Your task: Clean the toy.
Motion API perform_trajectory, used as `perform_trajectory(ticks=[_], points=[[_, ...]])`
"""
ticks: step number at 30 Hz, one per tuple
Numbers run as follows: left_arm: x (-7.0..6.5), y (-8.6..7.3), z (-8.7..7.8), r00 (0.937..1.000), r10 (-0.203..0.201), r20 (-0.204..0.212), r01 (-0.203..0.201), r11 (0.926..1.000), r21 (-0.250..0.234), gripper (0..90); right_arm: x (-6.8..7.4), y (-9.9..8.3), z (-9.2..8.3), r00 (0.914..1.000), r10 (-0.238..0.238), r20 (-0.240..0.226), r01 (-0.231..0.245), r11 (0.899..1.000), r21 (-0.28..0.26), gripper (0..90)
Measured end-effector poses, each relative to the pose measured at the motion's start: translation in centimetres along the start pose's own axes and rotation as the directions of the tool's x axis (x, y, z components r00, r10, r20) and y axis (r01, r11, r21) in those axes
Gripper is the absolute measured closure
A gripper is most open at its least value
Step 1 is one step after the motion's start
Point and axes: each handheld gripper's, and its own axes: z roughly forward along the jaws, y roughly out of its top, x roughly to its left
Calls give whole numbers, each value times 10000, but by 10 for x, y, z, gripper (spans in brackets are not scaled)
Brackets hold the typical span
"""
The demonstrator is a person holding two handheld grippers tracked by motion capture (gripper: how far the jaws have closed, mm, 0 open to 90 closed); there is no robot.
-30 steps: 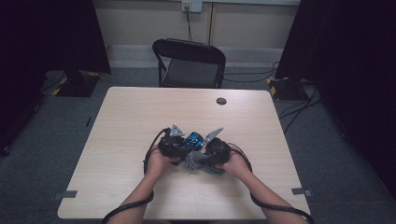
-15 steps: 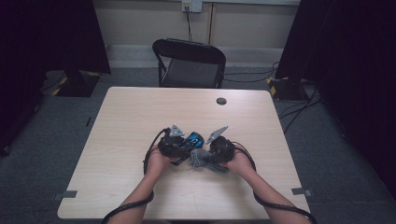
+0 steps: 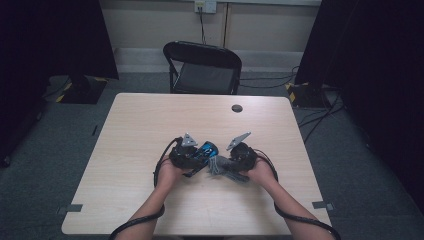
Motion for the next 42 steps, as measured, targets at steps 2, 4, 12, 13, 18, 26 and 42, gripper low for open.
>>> perform_trajectory(ticks=[2, 4, 12, 13, 18, 26, 42], points=[[0, 0, 0, 10000, 31, 14, -31, 10000, 17, 433, -3, -1, 0, 10000, 20, 7, -20, 10000, -31, 680], [0, 0, 0, 10000, 29, 27, -29, 10000, 31, 433, -4, -2, -1, 9998, 175, 31, -174, 9998, -52, 680], [0, 0, 0, 10000, 17, -1, -17, 10000, 2, 433, -7, -4, -2, 9997, 222, 67, -222, 9997, -77, 680], [0, 0, 0, 10000, 15, 0, -15, 10000, 9, 433, -7, -4, -2, 9997, 231, 75, -231, 9997, -74, 680], [0, 0, 0, 10000, 10, -4, -10, 10000, -3, 433, -10, -5, -3, 9992, 389, 95, -388, 9992, -99, 679], [0, 0, 0, 10000, 6, -7, -6, 10000, -4, 433, -14, -8, -5, 9984, 520, 230, -518, 9986, -84, 679], [-1, -2, 0, 9999, -17, -114, 16, 10000, -85, 425, -12, -24, -23, 9968, 777, 208, -765, 9956, -535, 678]])
